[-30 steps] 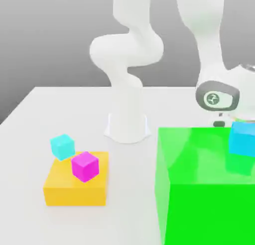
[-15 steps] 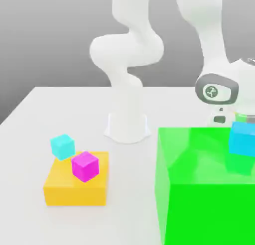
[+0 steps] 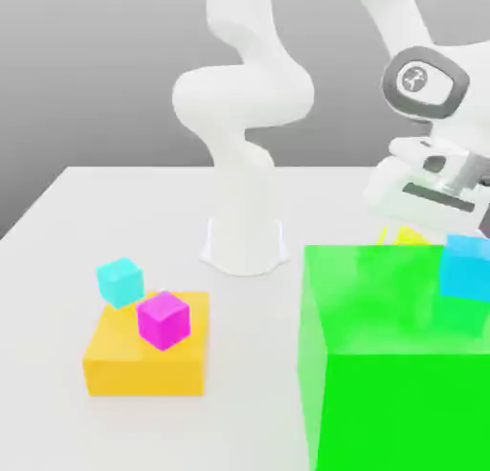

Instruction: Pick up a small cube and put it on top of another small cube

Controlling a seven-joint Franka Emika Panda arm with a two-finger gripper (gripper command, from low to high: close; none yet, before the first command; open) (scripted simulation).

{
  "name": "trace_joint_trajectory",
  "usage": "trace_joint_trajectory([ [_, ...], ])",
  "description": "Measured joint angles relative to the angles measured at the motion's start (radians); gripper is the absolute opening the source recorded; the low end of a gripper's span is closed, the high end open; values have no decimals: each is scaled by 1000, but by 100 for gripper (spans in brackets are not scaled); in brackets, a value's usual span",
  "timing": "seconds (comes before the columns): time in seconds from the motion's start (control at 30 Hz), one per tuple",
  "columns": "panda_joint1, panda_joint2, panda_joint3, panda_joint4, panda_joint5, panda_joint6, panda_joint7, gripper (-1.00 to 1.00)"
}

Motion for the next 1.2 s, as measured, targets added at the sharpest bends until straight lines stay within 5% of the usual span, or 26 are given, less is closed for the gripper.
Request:
trace_joint_trajectory([
  [0.23, -72, -158, -117, -23, -122, -204, -287, -100],
  [0.37, -142, -188, -228, -40, -113, -210, -380, -100],
  [0.9, -471, -142, -719, -120, 175, 215, -438, -100],
  [1.07, -479, 10, -759, -156, 198, 426, -441, -100],
  [1.1, -478, 45, -761, -164, 201, 470, -443, 100],
  [1.2, -478, 45, -761, -164, 201, 470, -443, 100],
])
